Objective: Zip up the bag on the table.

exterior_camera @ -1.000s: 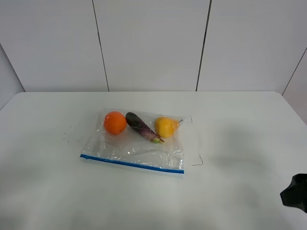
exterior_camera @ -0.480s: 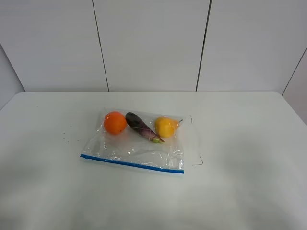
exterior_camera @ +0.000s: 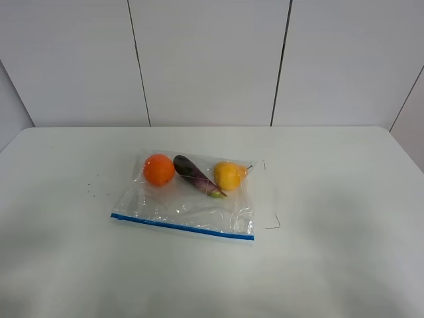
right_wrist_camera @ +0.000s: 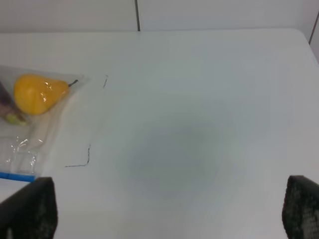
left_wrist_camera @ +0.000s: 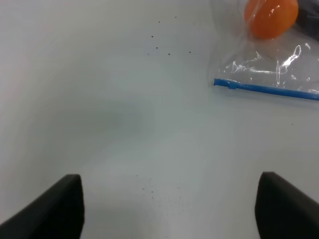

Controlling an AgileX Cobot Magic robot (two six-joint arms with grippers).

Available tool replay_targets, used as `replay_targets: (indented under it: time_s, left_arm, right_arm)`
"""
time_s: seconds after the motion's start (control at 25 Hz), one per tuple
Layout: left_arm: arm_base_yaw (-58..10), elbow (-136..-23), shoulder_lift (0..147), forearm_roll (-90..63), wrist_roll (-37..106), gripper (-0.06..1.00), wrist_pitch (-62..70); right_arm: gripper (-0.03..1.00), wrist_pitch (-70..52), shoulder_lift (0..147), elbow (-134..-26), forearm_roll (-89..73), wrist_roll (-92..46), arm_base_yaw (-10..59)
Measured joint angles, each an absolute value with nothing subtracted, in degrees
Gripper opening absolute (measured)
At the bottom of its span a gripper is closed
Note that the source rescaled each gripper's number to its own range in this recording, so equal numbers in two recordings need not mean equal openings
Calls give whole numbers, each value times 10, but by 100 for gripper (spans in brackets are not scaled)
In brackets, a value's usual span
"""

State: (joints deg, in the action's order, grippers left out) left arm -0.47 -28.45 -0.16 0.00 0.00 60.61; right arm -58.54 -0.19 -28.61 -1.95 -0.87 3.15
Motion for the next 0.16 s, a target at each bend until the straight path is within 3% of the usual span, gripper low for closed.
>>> replay_targets:
  time_s: [0.16]
  left_arm:
    - [-5,-285,-2,0,0,100,606]
  right_arm:
    - [100,-585,-2,-286,-19,-9,32]
